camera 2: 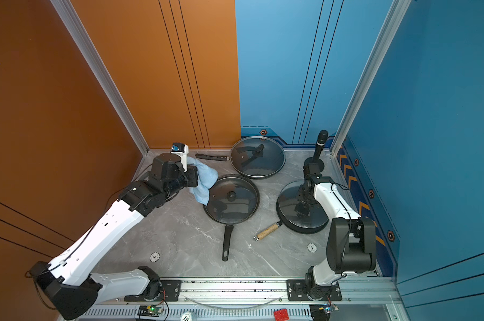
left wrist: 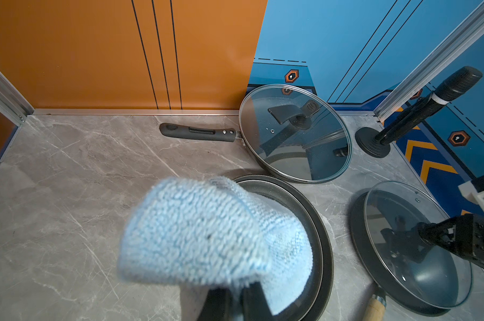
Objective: Wipe the pot lid with a cloth
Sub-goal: Place the pot lid on the cooking pot.
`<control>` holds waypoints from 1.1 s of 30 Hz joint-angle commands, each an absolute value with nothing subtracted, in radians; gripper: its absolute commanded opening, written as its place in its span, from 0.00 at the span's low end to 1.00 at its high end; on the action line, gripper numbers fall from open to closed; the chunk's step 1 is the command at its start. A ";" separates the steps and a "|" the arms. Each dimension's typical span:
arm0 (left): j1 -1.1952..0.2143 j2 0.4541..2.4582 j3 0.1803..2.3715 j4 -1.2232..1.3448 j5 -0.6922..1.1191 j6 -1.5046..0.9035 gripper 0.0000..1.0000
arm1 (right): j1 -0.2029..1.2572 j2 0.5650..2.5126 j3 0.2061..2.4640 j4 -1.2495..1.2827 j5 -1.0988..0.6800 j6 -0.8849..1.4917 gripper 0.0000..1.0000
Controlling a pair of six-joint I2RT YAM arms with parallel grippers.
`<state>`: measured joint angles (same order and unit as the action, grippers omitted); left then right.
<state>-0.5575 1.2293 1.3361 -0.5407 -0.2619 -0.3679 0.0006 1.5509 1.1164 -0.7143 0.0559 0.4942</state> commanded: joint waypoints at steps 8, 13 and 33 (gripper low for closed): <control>-0.565 1.186 1.320 -0.534 -0.301 -0.382 0.00 | -0.002 1.596 1.089 -0.630 0.041 0.503 0.11; -0.566 1.177 1.313 -0.534 -0.308 -0.387 0.00 | 0.000 1.603 1.078 -0.634 0.039 0.499 0.10; -0.569 1.187 1.324 -0.537 -0.312 -0.383 0.00 | 0.015 1.616 1.036 -0.611 0.038 0.506 0.10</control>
<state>-0.5606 1.1912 1.3266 -0.5415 -0.2890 -0.3756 0.0051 1.6104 1.0458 -0.6434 0.0402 0.4950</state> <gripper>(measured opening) 0.074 0.343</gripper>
